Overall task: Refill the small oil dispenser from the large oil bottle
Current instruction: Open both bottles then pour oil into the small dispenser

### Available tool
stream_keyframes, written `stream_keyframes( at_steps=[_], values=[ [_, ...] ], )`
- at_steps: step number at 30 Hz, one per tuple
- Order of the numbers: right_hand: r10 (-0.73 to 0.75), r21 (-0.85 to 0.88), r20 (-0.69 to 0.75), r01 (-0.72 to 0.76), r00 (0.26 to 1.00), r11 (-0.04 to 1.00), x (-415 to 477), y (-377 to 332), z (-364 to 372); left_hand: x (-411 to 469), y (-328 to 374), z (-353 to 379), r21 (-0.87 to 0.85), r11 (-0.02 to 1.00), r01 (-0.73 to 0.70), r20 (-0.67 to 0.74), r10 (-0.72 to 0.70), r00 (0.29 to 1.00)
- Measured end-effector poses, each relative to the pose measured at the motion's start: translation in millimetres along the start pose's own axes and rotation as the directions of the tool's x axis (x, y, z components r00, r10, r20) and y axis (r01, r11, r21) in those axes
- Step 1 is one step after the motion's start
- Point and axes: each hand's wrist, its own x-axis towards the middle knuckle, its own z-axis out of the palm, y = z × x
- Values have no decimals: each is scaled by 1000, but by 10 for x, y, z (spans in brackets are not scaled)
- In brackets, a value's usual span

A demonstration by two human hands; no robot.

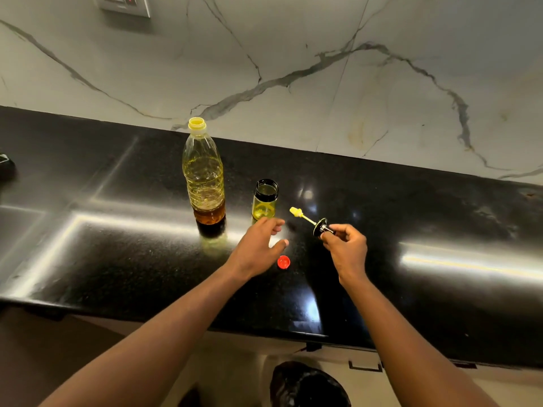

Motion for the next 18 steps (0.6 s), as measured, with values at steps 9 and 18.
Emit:
stream_keyframes(
  at_steps=[9,18],
  values=[
    [-95,-219,71,109,993,970,-89,232,-116,-190,-74,24,102,994,31,85,-40,996],
    [-241,-345,1,226,971,911,-138,-166,-160,-287,52,-492,13,1000,-23,-96,24,995]
  ],
)
